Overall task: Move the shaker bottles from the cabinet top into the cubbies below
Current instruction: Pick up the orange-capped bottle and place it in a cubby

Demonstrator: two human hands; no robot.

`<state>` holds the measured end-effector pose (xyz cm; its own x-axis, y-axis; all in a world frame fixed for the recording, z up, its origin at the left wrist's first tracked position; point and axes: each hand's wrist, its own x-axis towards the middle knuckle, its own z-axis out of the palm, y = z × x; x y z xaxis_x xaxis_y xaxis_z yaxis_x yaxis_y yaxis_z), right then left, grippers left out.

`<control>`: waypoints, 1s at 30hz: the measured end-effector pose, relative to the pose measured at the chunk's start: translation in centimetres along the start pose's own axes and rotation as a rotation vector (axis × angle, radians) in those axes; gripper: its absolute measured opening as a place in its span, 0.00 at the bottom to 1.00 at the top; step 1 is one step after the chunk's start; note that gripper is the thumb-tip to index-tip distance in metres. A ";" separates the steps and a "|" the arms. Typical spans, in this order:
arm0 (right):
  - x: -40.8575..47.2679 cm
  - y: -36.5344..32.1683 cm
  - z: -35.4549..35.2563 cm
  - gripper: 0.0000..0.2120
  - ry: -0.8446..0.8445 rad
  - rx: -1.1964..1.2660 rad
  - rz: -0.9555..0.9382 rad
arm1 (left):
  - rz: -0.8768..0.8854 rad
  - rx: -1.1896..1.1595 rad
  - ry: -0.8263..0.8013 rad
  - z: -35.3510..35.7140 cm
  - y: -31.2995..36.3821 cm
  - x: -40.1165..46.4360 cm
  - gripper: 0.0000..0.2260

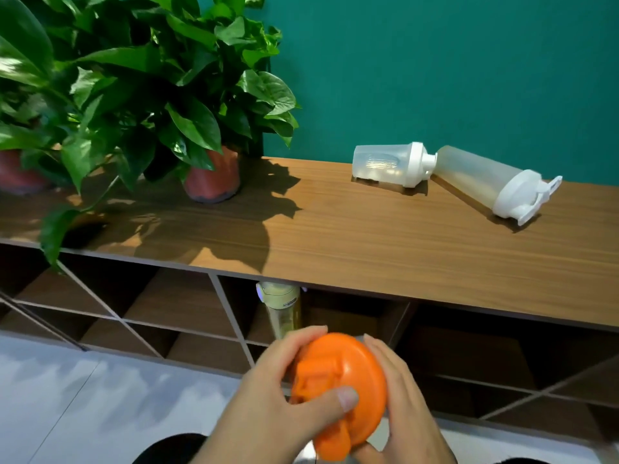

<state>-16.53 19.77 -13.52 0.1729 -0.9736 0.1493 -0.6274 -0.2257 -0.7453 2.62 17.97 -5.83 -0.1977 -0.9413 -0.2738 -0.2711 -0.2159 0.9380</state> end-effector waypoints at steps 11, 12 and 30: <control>5.9 7.2 4.2 0.39 -0.117 0.407 0.368 | -0.191 -0.402 -0.037 4.1 -9.4 9.2 0.26; 6.5 7.6 4.4 0.36 -0.108 0.436 0.374 | -0.188 -0.411 -0.030 4.3 -9.7 10.0 0.27; 10.4 11.5 8.0 0.28 0.001 0.567 0.586 | -0.312 -0.364 -0.009 6.8 -12.6 16.0 0.28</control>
<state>-15.91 7.36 -25.77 -0.0648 -0.9281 -0.3667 -0.1356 0.3722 -0.9182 -3.49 7.35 -23.52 -0.1683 -0.8152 -0.5542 0.0283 -0.5660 0.8239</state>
